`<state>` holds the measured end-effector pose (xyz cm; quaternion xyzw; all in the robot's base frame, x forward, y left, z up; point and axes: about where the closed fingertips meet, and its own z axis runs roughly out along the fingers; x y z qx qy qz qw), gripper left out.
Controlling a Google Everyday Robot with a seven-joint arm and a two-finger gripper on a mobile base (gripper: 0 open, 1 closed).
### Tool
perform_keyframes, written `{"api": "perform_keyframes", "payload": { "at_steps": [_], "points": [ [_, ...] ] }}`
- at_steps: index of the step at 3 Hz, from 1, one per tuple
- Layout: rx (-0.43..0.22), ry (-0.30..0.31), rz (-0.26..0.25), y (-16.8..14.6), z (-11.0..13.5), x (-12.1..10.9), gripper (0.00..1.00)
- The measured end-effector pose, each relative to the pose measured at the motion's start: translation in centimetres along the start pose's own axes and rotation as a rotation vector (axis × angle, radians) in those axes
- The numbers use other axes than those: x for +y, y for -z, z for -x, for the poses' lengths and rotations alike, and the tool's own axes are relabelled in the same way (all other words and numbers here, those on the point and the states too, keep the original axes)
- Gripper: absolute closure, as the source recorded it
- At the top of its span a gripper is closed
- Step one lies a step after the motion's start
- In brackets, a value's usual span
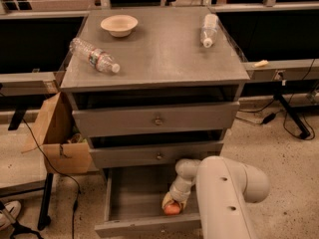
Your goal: Pick apple from bottom drawer and place on counter
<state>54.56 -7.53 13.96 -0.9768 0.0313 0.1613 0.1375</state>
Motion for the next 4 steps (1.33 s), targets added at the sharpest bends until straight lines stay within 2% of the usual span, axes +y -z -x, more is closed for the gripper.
{"api": "perform_keyframes", "payload": {
  "at_steps": [1, 2, 3, 4],
  "points": [
    [0.056, 0.073, -0.082, 3.1, 0.8, -0.2, 1.0],
    [0.152, 0.136, -0.122, 7.6, 2.3, -0.9, 1.0],
    [0.259, 0.187, -0.106, 13.4, 4.1, -1.8, 1.0],
    [0.356, 0.239, -0.015, 20.4, 7.5, -4.6, 1.0]
  ]
}}
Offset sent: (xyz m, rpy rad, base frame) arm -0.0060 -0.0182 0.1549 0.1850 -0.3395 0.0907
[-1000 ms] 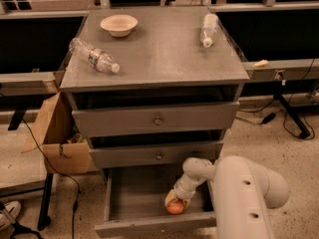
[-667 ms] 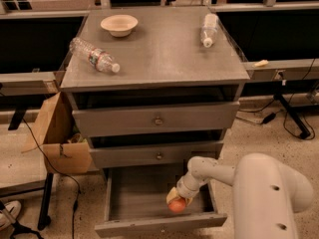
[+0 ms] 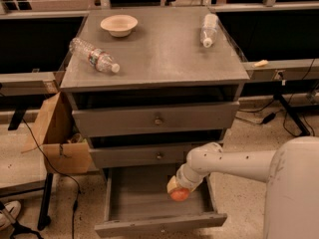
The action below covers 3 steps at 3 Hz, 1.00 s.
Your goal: Pick apple from bottom drawer and place on counter
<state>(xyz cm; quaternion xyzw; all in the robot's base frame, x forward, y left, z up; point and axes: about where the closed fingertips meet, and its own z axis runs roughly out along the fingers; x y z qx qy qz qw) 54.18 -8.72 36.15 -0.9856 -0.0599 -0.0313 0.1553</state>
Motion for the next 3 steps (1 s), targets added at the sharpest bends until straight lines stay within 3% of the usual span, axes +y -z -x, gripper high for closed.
{"api": "perform_keyframes", "payload": {
  "at_steps": [1, 2, 3],
  "points": [
    [0.024, -0.022, 0.096, 7.4, -0.8, -2.2, 1.0],
    [0.095, -0.007, 0.122, 11.9, -2.9, -2.9, 1.0],
    [0.11, 0.001, 0.131, 13.0, -3.0, -3.1, 1.0]
  ]
}}
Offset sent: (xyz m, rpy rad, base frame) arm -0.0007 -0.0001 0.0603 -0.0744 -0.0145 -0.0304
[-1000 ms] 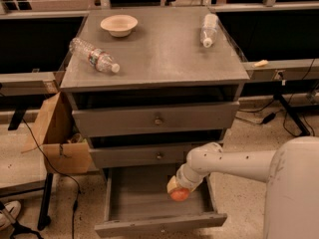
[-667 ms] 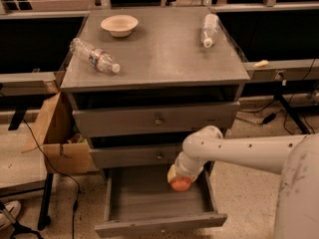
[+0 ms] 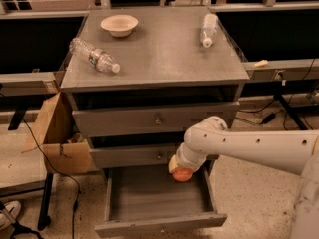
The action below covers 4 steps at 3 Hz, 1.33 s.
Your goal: Pick apple from bottom drawer and place on counter
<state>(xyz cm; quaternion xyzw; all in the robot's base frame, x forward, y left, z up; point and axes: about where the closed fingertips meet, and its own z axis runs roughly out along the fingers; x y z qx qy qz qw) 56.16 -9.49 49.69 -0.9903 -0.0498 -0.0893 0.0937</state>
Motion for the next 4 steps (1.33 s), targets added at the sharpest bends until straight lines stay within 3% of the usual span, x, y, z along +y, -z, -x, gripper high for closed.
{"api": "perform_keyframes", "payload": {
  "at_steps": [1, 2, 3, 4],
  "points": [
    [0.078, 0.0, 0.066, 5.0, -0.6, 0.0, 1.0],
    [0.153, -0.011, 0.193, 12.0, -0.6, -0.5, 1.0],
    [0.276, -0.054, 0.326, 22.7, -4.0, -1.2, 1.0],
    [0.27, -0.079, 0.371, 25.1, -3.8, -0.7, 1.0]
  ]
}}
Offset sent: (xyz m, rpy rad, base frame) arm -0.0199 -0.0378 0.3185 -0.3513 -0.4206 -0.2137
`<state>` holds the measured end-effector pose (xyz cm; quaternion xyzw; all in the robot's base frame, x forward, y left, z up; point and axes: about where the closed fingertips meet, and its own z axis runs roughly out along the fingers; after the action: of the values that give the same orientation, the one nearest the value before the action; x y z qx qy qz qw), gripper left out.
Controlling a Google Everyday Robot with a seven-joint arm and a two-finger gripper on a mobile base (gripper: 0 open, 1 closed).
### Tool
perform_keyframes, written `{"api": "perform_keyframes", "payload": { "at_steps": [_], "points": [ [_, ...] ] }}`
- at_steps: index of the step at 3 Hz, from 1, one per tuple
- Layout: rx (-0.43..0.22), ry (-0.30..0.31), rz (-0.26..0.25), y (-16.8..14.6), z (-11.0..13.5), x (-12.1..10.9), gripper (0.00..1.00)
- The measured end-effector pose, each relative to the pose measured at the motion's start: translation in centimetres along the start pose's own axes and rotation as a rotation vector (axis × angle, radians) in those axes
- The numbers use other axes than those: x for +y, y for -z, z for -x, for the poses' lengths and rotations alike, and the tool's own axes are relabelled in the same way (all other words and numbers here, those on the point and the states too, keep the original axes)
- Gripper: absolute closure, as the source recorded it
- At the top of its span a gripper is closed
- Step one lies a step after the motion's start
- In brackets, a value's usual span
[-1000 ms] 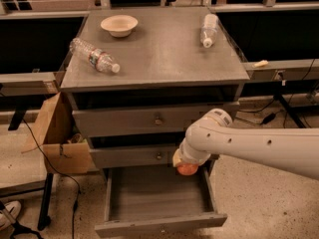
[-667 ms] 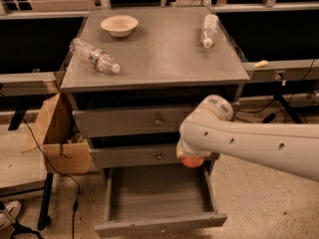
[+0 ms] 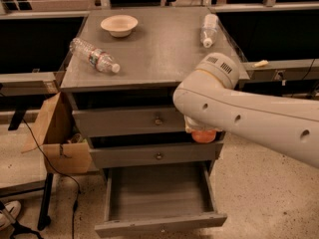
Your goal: Pick apple from bottom drawer and place on counter
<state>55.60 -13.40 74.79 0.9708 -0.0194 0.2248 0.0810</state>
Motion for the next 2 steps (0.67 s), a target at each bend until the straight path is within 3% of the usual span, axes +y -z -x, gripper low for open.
{"api": "perform_keyframes", "payload": {
  "at_steps": [1, 2],
  "points": [
    [0.001, -0.016, -0.007, -0.1, 0.3, 0.5, 1.0],
    [0.057, -0.055, -0.02, 0.7, -2.0, 2.5, 1.0]
  ]
}}
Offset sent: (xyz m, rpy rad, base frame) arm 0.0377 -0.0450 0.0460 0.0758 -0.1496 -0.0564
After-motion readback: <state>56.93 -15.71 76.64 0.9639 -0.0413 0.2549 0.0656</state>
